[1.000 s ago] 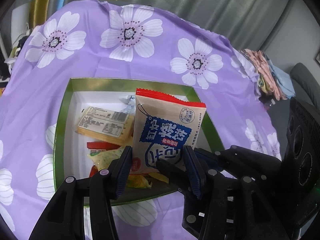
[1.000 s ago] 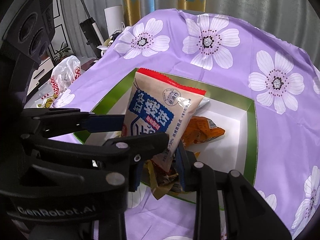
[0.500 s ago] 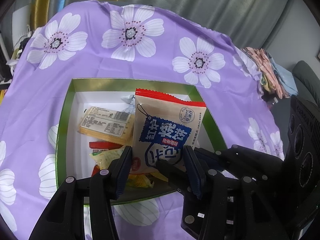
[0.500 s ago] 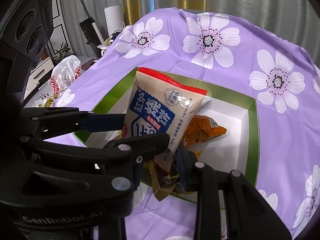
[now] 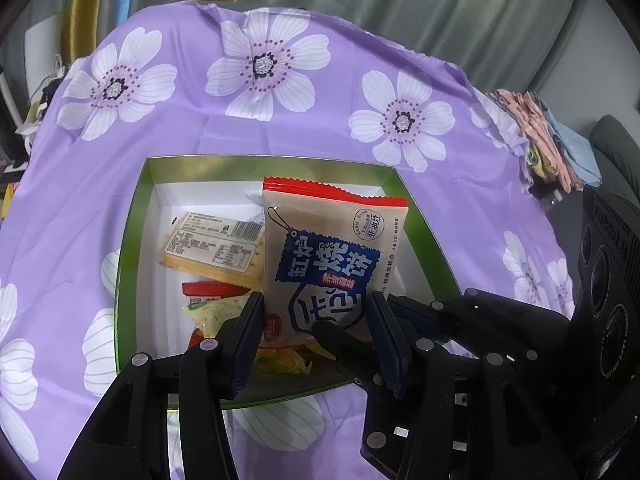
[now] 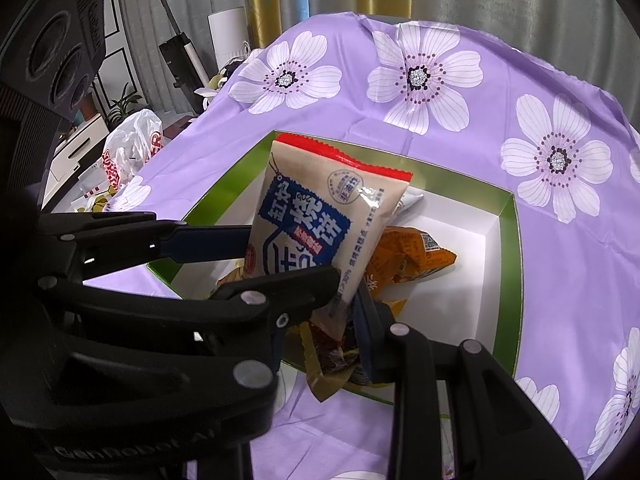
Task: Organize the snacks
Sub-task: 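Lower the packet into the box and open the left tool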
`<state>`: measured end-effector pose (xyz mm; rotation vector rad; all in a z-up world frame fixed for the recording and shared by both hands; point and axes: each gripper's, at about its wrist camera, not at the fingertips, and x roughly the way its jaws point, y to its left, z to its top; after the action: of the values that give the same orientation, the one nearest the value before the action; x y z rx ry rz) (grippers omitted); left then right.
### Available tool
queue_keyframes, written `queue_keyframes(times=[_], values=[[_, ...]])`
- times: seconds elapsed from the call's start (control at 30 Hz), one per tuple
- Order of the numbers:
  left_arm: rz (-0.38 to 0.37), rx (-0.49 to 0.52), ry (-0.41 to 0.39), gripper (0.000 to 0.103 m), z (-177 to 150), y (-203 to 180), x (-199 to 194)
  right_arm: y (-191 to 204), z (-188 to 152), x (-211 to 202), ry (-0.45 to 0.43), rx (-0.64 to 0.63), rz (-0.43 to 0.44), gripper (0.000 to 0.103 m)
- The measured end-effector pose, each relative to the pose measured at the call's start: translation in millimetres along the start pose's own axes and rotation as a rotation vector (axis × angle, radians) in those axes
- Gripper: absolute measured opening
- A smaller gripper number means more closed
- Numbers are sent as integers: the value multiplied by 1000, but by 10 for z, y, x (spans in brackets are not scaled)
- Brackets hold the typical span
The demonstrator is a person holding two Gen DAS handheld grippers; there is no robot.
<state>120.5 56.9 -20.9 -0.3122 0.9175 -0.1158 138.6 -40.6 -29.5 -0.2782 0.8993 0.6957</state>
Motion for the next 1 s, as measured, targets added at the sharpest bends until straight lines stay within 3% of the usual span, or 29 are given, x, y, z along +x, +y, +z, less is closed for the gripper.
queue_keyframes(times=[1.0], values=[[5, 2, 3, 52, -4, 14, 14, -10, -11, 30, 5, 6, 1, 33]])
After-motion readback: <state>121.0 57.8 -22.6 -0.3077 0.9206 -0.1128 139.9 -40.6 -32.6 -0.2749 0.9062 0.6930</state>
